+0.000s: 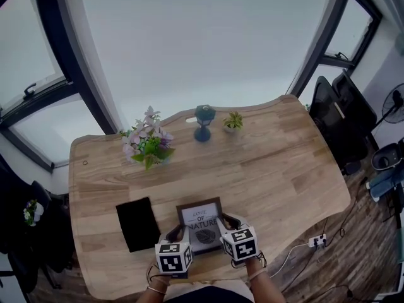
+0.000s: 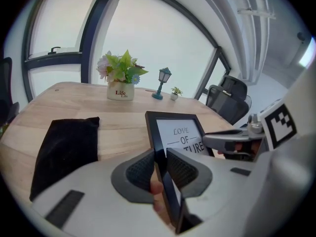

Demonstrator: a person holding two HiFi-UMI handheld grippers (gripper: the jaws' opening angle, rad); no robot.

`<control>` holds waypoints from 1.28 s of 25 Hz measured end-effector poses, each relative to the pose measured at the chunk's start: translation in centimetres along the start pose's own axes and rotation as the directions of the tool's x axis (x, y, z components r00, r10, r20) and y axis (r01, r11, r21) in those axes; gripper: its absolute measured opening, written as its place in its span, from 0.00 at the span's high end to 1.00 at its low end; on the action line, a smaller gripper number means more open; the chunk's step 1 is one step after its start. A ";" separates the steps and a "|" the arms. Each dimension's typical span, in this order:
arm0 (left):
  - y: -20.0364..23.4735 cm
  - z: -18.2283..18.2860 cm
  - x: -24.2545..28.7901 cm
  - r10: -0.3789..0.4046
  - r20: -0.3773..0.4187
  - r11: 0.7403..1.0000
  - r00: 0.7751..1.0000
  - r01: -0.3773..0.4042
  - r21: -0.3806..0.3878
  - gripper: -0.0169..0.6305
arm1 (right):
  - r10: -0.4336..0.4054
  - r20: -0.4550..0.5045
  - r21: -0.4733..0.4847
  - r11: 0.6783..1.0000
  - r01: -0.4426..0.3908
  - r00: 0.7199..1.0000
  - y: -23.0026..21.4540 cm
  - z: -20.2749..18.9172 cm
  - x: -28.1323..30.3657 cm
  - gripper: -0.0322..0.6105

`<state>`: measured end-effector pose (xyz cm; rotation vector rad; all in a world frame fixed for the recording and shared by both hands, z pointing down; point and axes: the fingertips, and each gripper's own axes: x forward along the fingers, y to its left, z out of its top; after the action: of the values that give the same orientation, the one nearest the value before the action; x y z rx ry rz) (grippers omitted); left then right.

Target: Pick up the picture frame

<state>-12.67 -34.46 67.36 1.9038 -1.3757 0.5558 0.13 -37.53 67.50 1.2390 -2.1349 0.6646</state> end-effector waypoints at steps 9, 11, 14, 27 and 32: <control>-0.7 1.2 -2.2 0.037 0.051 0.999 0.998 -0.038 0.013 0.86 | 0.018 0.056 -0.033 0.999 -0.016 0.998 0.7 1.7 -2.1 0.84; -1.0 1.6 -2.7 0.042 0.063 0.999 0.997 -0.044 0.018 0.86 | 0.021 0.069 -0.039 0.999 -0.018 0.997 0.8 2.1 -2.6 0.84; -1.4 2.3 -3.3 0.044 0.084 0.998 0.995 -0.047 0.030 0.86 | 0.024 0.088 -0.050 0.999 -0.020 0.996 0.8 2.9 -3.2 0.84; -3.8 5.5 -6.9 0.047 0.181 0.995 0.982 -0.061 0.077 0.86 | 0.028 0.186 -0.079 0.997 -0.014 0.982 0.9 6.3 -7.4 0.84; -4.8 6.6 -8.1 0.059 0.223 0.993 0.973 -0.080 0.087 0.86 | 0.043 0.227 -0.099 0.995 -0.021 0.973 0.8 7.7 -8.9 0.84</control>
<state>-11.34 -33.47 55.98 2.0498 -1.5873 0.4618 1.26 -36.97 55.81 1.2836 -2.3490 0.4435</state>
